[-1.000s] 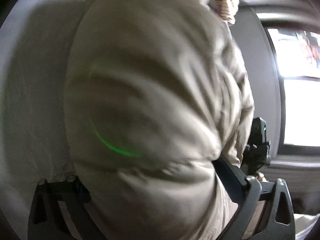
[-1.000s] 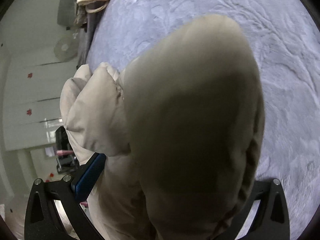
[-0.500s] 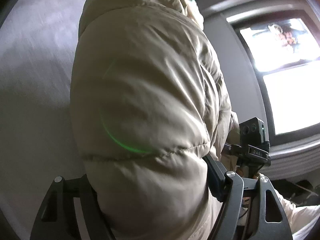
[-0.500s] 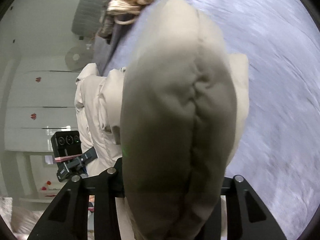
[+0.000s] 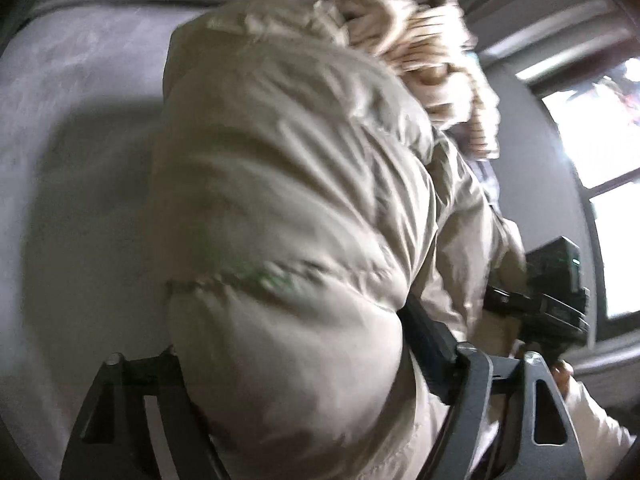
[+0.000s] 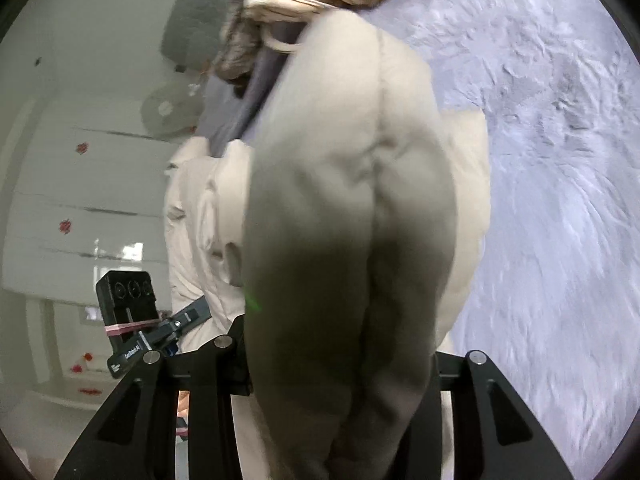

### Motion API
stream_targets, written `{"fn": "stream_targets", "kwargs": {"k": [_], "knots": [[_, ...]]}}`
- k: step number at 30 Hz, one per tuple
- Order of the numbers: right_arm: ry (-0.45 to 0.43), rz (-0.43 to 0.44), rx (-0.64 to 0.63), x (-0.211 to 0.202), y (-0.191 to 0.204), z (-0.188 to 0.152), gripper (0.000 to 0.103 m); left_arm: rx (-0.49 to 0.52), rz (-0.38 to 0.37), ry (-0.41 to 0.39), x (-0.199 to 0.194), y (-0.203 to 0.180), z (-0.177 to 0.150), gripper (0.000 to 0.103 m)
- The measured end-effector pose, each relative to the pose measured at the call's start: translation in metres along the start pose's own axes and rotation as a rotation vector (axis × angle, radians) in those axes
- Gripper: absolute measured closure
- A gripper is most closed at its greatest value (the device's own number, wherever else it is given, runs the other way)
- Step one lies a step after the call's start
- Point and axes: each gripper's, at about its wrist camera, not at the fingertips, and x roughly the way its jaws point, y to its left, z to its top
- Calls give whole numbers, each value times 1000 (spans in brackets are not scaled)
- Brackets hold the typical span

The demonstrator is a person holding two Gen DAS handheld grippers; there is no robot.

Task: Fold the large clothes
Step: 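Grasp the coat bundle with both tools and fold it over once more, then open both tools and release the folded coat onto the bed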

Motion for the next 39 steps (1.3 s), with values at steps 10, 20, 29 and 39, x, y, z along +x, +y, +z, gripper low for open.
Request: {"fn": "stream_targets", "kwargs": {"k": [10,20,29,39], "knots": [[3,-5,57,28,-30,2,55,21,75,-23,22,28,-13,2],[-45,-238,-10,-21,21,-4,50,123,364,-254,-56,6,-35,2],[-195,-315,-221,-70,85,-36,74,144,429,-270,-44,-18,-39,2],[-2,-478,-198,-2,23,-85,78,178,496,-217,-4,-36,-74,2]]}}
